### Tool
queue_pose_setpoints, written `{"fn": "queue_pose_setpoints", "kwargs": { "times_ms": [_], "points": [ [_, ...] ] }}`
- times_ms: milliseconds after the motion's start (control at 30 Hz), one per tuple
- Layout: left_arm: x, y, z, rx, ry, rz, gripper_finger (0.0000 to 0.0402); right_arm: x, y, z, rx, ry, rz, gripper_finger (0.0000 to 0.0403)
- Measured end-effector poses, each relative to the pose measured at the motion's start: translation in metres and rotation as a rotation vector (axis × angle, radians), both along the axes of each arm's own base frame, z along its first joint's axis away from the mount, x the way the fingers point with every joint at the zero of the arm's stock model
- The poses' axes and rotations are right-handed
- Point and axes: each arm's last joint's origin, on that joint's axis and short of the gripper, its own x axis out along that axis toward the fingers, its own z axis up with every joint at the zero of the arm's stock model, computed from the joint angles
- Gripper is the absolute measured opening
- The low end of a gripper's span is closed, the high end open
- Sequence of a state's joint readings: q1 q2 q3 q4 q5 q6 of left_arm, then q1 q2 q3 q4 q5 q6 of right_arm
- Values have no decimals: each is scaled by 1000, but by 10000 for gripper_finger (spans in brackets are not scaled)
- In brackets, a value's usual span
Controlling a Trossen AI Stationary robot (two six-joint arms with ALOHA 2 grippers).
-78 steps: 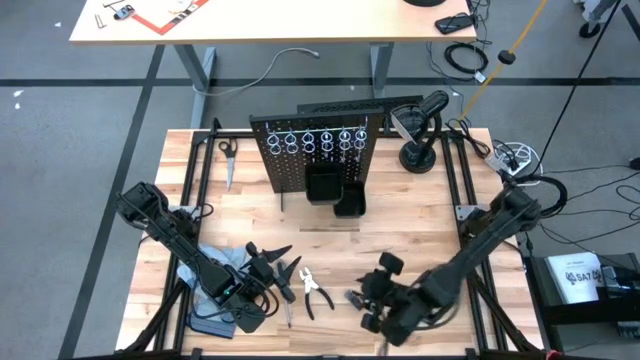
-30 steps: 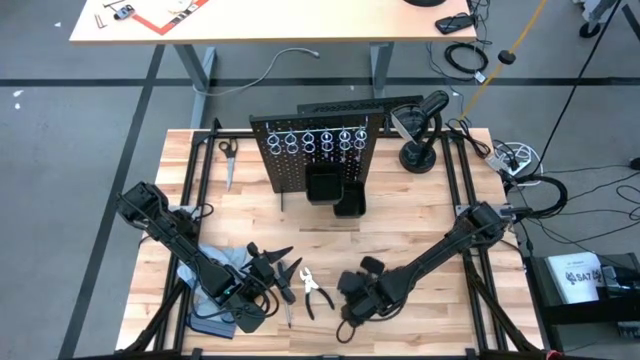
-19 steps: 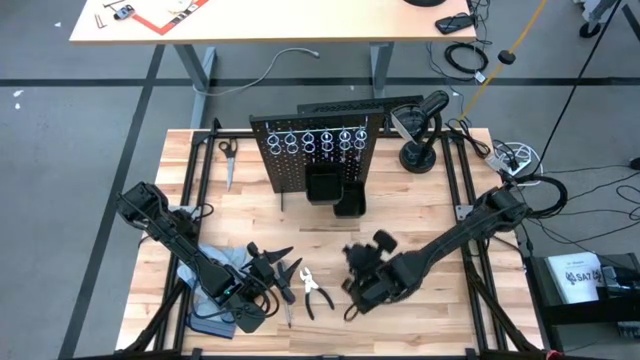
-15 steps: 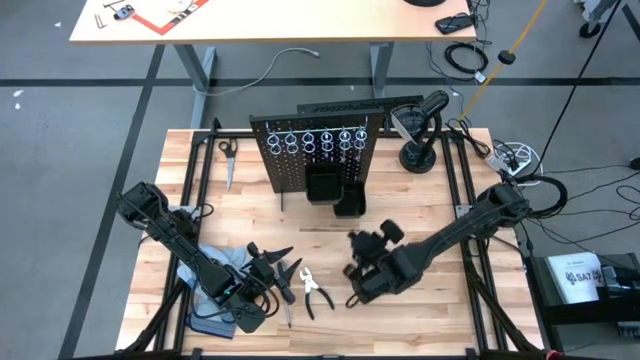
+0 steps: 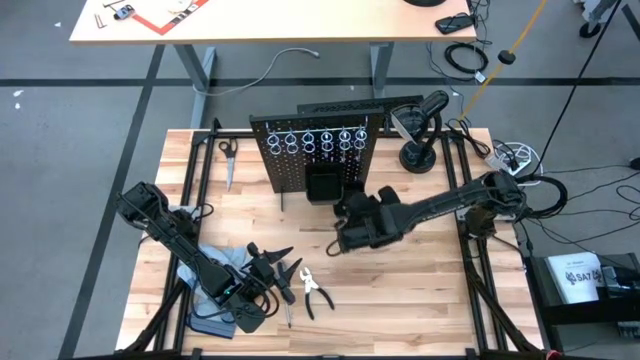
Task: Hang tools onto peg board
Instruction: Put the black utility knife blades into the bottom black bin of the black pegboard, then hang the black pliers on the black pegboard
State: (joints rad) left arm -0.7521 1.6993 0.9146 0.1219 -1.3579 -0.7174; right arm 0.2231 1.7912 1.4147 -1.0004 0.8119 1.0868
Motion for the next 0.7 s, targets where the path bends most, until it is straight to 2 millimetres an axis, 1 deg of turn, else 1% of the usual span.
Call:
{"fn": "queue_pose_setpoints", "kwargs": {
  "times_ms": [167, 233, 267, 500, 600, 700],
  "points": [
    [0, 0, 0, 0, 0, 0, 187, 8, -14, 1, 13, -12, 13, 98],
    [0, 0, 0, 0, 0, 0, 187, 9, -17, 1, 25, -8, 12, 99],
    [0, 0, 0, 0, 0, 0, 187, 9, -17, 1, 24, -7, 12, 106],
    [0, 0, 0, 0, 0, 0, 187, 9, -17, 0, 13, -8, 9, 216],
    [0, 0, 0, 0, 0, 0, 187, 9, -17, 0, 5, -8, 9, 241],
    [0, 0, 0, 0, 0, 0, 187, 9, -13, 1, -15, -3, 32, 247]
  ]
}}
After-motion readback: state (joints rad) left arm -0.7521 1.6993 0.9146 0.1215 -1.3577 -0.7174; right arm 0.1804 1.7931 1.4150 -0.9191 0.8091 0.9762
